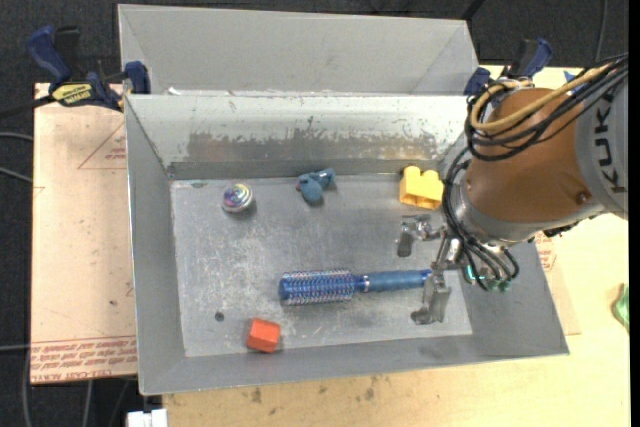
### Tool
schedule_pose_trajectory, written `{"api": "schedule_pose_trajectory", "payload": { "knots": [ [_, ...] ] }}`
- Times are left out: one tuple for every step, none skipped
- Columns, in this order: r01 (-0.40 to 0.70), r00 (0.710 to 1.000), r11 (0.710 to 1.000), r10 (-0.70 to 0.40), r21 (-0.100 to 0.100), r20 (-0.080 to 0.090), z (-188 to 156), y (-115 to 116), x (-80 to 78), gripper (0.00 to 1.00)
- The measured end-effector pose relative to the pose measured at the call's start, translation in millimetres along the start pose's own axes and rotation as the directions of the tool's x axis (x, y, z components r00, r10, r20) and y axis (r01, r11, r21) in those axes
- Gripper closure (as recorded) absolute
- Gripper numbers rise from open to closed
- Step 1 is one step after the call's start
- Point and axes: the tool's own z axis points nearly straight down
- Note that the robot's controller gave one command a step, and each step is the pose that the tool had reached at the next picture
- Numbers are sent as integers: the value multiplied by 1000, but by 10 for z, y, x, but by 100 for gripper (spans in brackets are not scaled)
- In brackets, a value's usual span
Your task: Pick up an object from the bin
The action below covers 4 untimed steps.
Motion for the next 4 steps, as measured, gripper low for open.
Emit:
{"api": "schedule_pose_trajectory", "payload": {
  "knots": [
    [-161, 987, 987, 161, -1, 3, 1104, 70, -238, 0],
    [-160, 987, 987, 160, -1, 8, 1069, 66, -254, 100],
    [-180, 984, 984, 180, -2, 16, -223, 47, -255, 100],
    [259, 966, 966, -259, 5, 15, -1077, 164, -263, 100]
  ]
}}
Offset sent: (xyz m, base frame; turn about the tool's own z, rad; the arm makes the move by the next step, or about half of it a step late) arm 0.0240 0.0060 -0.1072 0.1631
